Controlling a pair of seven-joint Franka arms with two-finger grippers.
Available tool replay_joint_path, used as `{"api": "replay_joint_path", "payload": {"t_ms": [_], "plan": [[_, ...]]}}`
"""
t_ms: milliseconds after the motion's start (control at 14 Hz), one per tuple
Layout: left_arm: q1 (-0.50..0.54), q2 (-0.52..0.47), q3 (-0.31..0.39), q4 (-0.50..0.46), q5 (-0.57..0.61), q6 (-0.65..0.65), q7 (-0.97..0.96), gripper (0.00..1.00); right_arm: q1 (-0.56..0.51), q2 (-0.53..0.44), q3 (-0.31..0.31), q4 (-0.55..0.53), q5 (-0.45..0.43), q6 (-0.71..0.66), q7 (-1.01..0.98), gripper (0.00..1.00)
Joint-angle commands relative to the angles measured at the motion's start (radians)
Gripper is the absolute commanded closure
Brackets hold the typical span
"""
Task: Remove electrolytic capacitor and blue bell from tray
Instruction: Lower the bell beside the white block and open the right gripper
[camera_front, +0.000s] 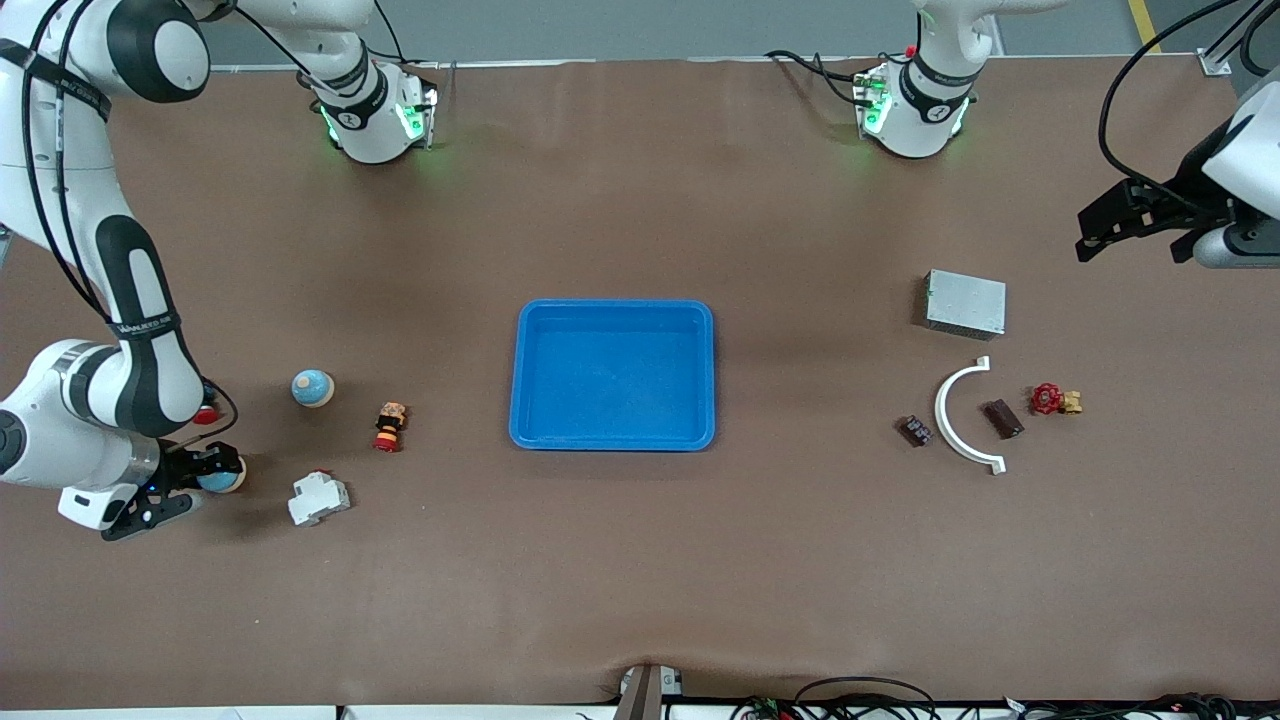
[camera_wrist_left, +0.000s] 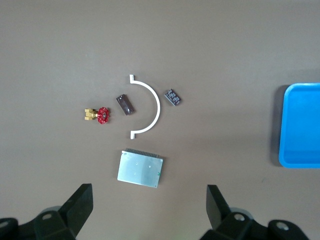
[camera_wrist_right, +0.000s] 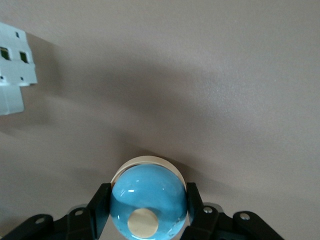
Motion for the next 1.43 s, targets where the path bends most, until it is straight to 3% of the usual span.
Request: {"api": "replay_joint_path", "payload": {"t_ms": [0, 357, 429, 500, 929, 1357], "plan": [[0.000, -0.006, -0.004, 0.006, 0.022, -0.021, -0.003, 0.00, -0.024, 0.008, 0.020, 0.005, 0.017, 0.004, -0.024, 1.00], [0.003, -0.010, 0.007, 0.009, 0.023, -0.050, -0.005, 0.00, -0.030, 0.015, 0.020, 0.006, 0.015, 0.005, -0.023, 1.00], [0.003, -0.012, 0.007, 0.007, 0.025, -0.052, -0.005, 0.00, -0.032, 0.015, 0.020, 0.006, 0.017, 0.007, -0.023, 0.35], [0.003, -0.012, 0.004, 0.006, 0.026, -0.059, -0.005, 0.00, -0.035, 0.015, 0.020, 0.006, 0.015, 0.020, -0.023, 0.00], [0.005, -0.014, 0.007, 0.007, 0.029, -0.058, -0.005, 0.00, -0.032, -0.027, 0.029, 0.017, 0.017, -0.022, -0.009, 0.00], [0.003, -0.012, 0.005, 0.007, 0.029, -0.055, -0.038, 0.00, 0.019, -0.196, 0.038, 0.007, 0.078, -0.214, 0.210, 0.00]]}}
